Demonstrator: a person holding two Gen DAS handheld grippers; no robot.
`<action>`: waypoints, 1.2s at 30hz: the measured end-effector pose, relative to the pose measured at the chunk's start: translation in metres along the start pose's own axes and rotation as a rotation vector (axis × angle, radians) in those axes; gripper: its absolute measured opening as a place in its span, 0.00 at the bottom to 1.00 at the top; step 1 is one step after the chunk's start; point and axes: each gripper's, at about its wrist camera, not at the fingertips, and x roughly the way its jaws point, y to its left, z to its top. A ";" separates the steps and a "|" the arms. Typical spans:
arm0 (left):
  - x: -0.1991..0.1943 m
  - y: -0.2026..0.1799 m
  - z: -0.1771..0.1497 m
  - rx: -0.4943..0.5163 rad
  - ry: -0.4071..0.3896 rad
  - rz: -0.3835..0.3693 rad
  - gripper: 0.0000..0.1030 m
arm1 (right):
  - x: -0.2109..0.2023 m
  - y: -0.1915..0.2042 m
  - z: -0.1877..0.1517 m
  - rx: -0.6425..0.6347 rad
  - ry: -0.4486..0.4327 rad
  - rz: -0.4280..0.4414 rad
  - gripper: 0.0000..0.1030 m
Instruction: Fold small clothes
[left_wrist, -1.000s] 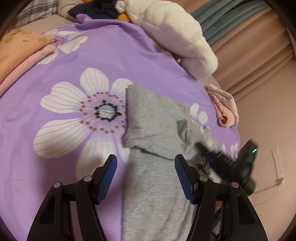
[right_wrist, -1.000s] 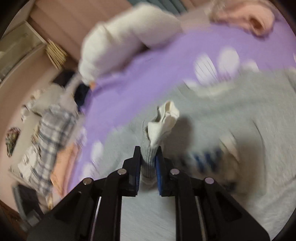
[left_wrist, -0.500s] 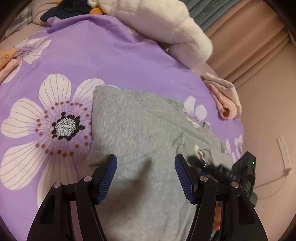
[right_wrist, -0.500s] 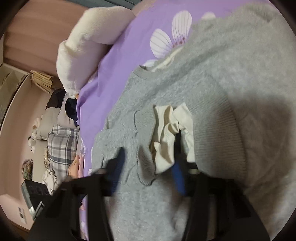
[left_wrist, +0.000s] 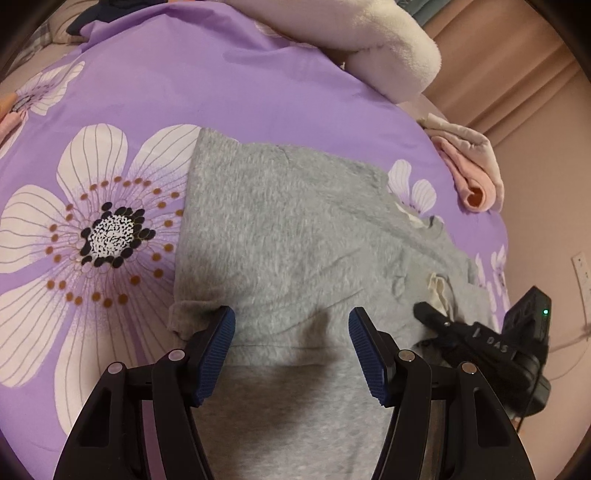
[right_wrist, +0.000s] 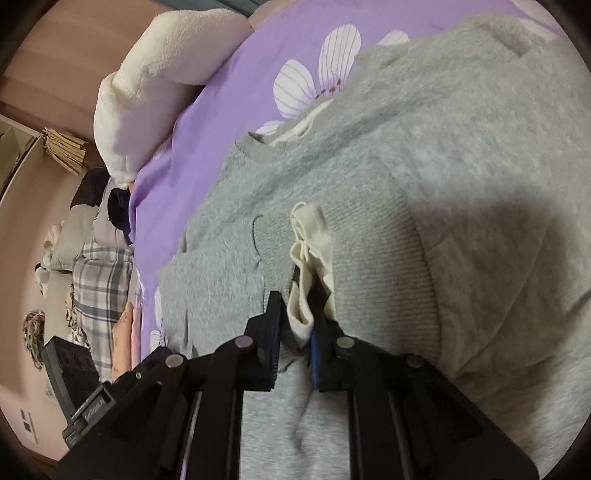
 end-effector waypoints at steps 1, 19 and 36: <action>-0.002 0.000 0.000 -0.004 0.000 -0.007 0.61 | 0.000 0.002 -0.001 -0.015 0.001 -0.006 0.14; 0.032 -0.064 -0.016 0.090 0.042 -0.091 0.61 | -0.052 -0.018 0.002 -0.224 -0.051 -0.081 0.16; -0.047 -0.020 -0.069 -0.002 0.000 -0.205 0.69 | -0.155 -0.061 -0.044 -0.191 -0.093 0.009 0.50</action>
